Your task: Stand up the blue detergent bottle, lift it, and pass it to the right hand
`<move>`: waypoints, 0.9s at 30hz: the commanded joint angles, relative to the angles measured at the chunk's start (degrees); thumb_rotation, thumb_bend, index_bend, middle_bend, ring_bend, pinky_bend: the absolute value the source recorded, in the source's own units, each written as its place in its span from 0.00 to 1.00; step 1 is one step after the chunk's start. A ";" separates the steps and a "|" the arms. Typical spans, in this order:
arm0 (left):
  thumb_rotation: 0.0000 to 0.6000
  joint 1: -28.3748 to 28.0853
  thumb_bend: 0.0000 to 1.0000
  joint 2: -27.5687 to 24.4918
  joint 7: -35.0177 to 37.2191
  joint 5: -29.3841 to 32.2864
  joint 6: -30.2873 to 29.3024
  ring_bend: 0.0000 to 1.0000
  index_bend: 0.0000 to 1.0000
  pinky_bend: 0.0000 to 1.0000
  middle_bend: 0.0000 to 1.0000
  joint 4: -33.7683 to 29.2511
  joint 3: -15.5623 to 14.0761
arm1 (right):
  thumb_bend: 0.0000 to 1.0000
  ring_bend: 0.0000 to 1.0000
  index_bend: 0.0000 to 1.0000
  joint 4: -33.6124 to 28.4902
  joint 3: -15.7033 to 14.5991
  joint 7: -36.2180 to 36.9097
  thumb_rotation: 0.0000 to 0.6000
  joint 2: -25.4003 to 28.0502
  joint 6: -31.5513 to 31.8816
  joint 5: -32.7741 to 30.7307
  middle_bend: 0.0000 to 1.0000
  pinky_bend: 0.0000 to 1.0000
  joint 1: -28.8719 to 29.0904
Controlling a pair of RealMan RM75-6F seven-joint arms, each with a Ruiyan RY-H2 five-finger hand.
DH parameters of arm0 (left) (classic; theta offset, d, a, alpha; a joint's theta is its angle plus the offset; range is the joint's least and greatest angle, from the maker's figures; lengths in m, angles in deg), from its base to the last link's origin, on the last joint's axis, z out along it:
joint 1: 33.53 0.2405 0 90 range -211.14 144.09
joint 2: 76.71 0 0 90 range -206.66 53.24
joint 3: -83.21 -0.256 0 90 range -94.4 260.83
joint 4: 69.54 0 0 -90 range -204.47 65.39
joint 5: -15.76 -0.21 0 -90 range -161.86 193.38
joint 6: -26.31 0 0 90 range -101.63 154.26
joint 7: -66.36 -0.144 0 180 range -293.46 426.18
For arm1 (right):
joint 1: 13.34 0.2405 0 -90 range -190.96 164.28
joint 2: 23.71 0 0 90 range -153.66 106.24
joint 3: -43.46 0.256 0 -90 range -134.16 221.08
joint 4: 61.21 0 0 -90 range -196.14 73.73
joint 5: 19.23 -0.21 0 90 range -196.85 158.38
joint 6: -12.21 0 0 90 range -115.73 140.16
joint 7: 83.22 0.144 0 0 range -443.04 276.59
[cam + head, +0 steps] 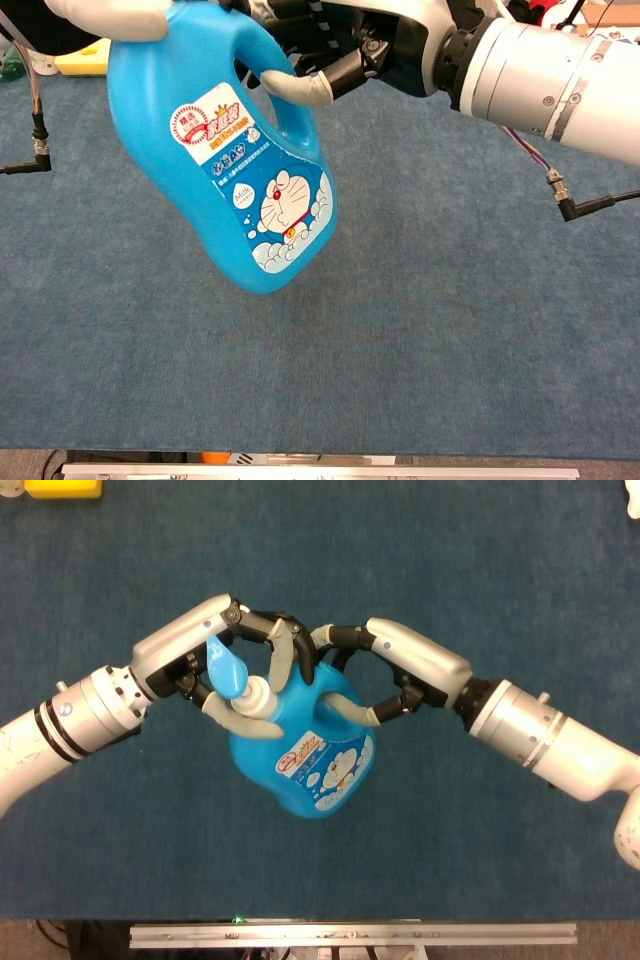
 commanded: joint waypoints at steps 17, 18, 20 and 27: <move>1.00 0.04 0.20 0.75 2.40 0.96 -0.50 0.43 0.66 0.59 0.62 1.05 -0.13 | 0.44 0.31 0.41 0.96 -0.59 0.48 1.00 -3.82 3.24 0.82 0.44 0.38 -0.56; 1.00 0.08 0.20 0.78 2.57 1.01 -0.59 0.43 0.66 0.59 0.62 1.09 -0.13 | 0.44 0.32 0.42 0.89 -0.54 0.75 1.00 -4.13 3.75 0.71 0.45 0.38 -0.79; 1.00 0.09 0.20 0.87 2.79 1.17 -0.61 0.43 0.66 0.59 0.62 1.16 -0.09 | 0.44 0.33 0.43 0.85 -0.54 1.11 1.00 -4.42 4.19 0.53 0.45 0.38 -1.06; 1.00 0.08 0.19 1.24 3.01 1.24 -0.68 0.43 0.66 0.58 0.62 1.52 -0.04 | 0.44 0.34 0.46 0.90 -0.67 2.38 1.00 -5.32 5.24 0.39 0.47 0.38 -1.87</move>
